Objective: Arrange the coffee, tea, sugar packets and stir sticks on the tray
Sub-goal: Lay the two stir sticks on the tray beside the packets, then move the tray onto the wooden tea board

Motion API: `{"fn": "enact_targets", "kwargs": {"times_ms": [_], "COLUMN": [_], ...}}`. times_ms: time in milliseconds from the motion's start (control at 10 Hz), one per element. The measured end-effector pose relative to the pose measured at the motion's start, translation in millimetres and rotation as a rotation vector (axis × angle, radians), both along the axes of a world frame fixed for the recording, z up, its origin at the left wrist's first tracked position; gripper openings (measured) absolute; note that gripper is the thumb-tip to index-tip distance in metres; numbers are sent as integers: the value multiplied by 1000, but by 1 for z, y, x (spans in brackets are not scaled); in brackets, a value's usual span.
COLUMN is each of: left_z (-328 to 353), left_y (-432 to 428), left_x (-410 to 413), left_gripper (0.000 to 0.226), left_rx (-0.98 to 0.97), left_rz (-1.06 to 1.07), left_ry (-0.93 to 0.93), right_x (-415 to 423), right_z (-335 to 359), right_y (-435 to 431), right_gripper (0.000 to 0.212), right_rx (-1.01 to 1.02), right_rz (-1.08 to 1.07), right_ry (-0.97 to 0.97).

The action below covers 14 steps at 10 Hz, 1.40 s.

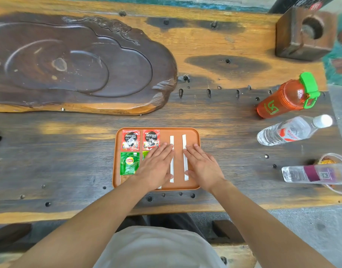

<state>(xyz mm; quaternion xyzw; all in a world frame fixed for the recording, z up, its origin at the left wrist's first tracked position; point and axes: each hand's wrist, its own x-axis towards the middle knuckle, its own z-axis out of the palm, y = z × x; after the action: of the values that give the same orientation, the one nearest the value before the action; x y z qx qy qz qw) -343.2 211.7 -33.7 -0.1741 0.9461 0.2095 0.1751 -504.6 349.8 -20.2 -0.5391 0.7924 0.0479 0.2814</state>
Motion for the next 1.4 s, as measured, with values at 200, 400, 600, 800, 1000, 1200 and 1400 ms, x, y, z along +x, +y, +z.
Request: {"fn": "enact_targets", "kwargs": {"times_ms": [200, 400, 600, 800, 1000, 1200, 1400], "left_z": [1, 0, 8, 29, 23, 14, 27], "left_y": [0, 1, -2, -30, -59, -57, -57], "left_x": [0, -1, 3, 48, 109, 120, 120], "left_gripper": [87, 87, 84, 65, 33, 35, 47], "left_rx": [8, 4, 17, -40, 7, 190, 396], "left_rz": [15, 20, 61, 421, 943, 924, 1069], "left_ry": [11, 4, 45, 152, 60, 58, 157], "right_x": [1, 1, -1, -4, 4, 14, 21], "right_z": [2, 4, 7, 4, -6, -4, 6], "right_y": [0, 1, 5, 23, 34, 33, 28], "right_gripper": [81, 81, 75, 47, 39, 39, 41], "right_rx": [4, -8, -141, -272, -155, -163, -200], "right_rz": [-25, -23, -135, -611, -815, -888, -970], "right_ry": [-21, -29, -87, -185, -303, -355, -410]}}
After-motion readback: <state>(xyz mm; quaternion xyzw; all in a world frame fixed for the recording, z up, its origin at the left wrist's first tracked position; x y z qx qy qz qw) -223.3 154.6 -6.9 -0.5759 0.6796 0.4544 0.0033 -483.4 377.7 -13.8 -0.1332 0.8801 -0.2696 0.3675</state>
